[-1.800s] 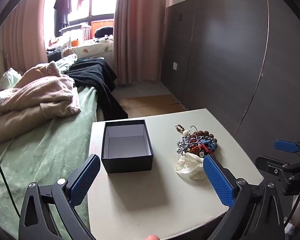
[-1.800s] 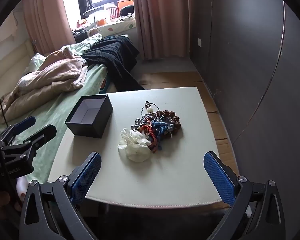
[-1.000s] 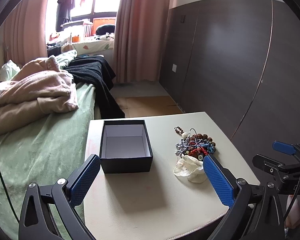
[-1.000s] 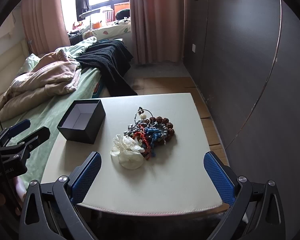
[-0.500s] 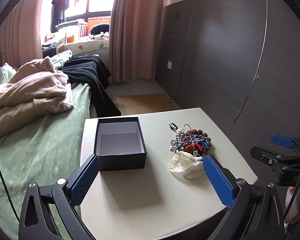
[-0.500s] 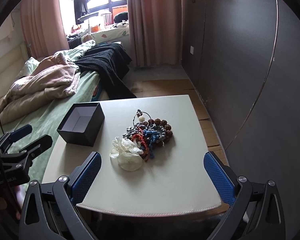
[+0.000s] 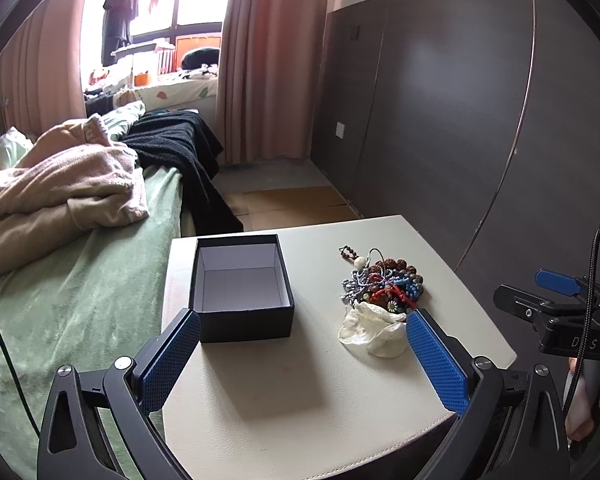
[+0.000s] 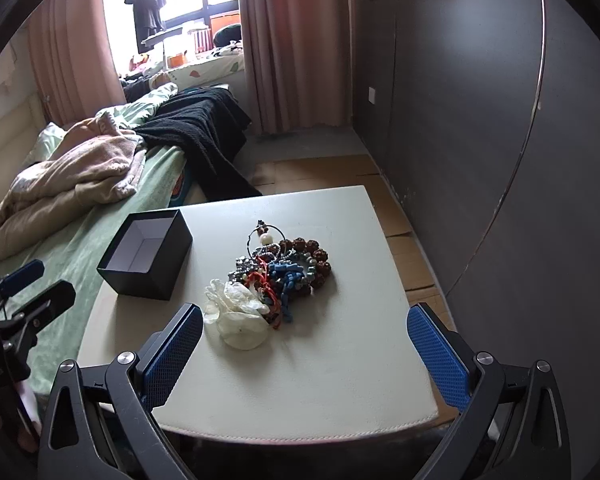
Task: Organize jewelry
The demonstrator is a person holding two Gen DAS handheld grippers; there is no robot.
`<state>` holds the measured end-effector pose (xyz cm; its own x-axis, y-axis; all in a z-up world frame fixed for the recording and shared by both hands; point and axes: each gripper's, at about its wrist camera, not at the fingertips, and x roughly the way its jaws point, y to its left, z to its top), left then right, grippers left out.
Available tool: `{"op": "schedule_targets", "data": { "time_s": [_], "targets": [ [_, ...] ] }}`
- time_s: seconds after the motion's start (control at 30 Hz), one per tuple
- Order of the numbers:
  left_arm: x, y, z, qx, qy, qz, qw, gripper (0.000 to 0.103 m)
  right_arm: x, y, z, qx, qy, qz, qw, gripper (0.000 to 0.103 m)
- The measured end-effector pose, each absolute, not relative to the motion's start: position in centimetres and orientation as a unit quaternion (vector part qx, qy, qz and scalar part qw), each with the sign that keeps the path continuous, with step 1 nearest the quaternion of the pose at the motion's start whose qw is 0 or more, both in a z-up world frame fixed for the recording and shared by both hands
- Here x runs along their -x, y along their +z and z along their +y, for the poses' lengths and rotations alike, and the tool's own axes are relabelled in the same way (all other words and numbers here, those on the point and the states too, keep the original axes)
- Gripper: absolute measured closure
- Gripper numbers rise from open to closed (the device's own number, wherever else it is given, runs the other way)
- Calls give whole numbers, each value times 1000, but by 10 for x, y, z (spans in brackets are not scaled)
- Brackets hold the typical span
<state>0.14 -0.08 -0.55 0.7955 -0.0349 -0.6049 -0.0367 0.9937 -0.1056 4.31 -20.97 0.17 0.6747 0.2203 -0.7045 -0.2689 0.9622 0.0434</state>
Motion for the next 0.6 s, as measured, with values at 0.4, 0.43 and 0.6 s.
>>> {"op": "schedule_targets", "data": {
  "time_s": [0.4, 0.43, 0.6],
  "targets": [
    [0, -6, -5, 45, -2, 317, 947, 0, -40, 6, -210, 38, 138, 375, 916, 0],
    [0, -5, -6, 45, -1, 317, 948, 0, -40, 6, -210, 38, 138, 375, 916, 0],
    [-1, -6, -6, 47, 0, 317, 947, 0, -40, 7, -212, 36, 138, 376, 915, 0]
  ]
}}
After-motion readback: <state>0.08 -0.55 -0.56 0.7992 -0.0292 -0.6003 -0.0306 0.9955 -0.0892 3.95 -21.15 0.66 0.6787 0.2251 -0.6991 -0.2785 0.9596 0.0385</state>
